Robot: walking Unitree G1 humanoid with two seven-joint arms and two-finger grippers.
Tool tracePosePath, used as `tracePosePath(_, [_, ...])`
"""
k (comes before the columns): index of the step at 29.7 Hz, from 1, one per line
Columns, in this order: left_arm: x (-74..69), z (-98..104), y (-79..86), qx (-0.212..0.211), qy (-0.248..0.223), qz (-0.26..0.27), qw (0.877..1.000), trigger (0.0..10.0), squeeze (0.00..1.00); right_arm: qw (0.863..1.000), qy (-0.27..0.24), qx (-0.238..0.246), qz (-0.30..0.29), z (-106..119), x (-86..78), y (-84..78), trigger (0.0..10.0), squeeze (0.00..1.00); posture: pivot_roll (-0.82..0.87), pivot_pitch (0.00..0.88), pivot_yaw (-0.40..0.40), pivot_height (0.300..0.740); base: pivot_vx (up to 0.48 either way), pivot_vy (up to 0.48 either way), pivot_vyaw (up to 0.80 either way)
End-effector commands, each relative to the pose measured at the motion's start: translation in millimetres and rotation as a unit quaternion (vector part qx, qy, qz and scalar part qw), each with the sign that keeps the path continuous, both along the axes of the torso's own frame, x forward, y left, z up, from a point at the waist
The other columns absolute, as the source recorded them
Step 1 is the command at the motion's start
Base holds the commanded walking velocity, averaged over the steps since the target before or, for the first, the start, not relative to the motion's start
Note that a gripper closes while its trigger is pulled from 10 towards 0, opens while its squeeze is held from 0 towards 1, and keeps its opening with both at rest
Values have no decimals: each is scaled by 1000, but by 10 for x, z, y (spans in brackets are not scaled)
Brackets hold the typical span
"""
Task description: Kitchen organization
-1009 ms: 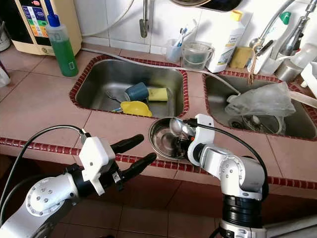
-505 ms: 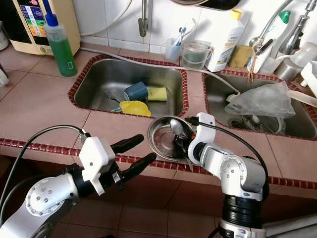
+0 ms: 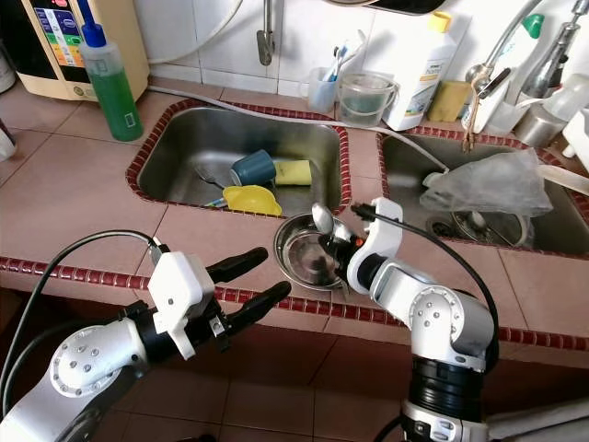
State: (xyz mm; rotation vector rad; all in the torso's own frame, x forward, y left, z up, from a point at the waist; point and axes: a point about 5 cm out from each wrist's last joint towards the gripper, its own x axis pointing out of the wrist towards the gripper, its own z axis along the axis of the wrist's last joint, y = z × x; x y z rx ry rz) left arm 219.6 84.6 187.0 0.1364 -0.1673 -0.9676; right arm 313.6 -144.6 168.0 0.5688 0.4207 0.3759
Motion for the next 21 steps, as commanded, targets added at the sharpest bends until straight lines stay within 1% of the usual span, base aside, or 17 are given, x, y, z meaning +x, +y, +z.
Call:
tracePosePath(1, [50,21,8,-8,-2,2,1000,10000,0,999,-26,18,-5,91,11,-25,0,0,8,71,-55,740,0,0,0])
tracePosePath(4, [182,81,53,-17,-15,15,1000,10000,0,998,-59,31,-10,153,16,12,0,0,2,48,-51,740,0,0,0])
tracePosePath(7, [261,112,79,-29,-17,28,999,10000,0,997,-73,38,-9,177,14,27,0,0,-2,35,-48,740,0,0,0])
tracePosePath(10, [376,164,114,-45,-24,47,998,10000,0,993,-102,56,-6,225,14,62,0,0,-1,24,-50,740,0,0,0])
tracePosePath(11, [456,197,131,-61,-26,60,996,10000,0,991,-119,60,-13,251,21,86,0,0,-5,13,-48,740,0,0,0])
tracePosePath(13, [502,213,141,-74,-25,68,995,10000,0,990,-129,62,-15,263,23,106,0,0,-8,9,-48,740,0,0,0])
tracePosePath(14, [532,223,151,-80,-26,75,994,10000,0,988,-140,59,-17,275,25,113,4784,0,-8,7,-47,740,0,0,0])
tracePosePath(15, [562,228,166,-90,-23,85,992,10000,0,980,-182,76,-18,344,19,114,4784,0,-11,2,-45,740,0,0,0])
tracePosePath(16, [585,235,183,-101,-20,94,990,10000,0,978,-194,72,-21,370,17,111,9882,0,-11,0,-44,740,0,0,0])
tracePosePath(19, [658,246,246,-127,-12,125,984,10000,0,973,-222,47,-34,414,22,104,10000,0,-11,0,-44,740,0,0,0])
tracePosePath(21, [680,244,264,-132,-10,135,982,10000,0,970,-236,34,-47,428,31,93,10000,0,-13,0,-42,740,0,0,0])
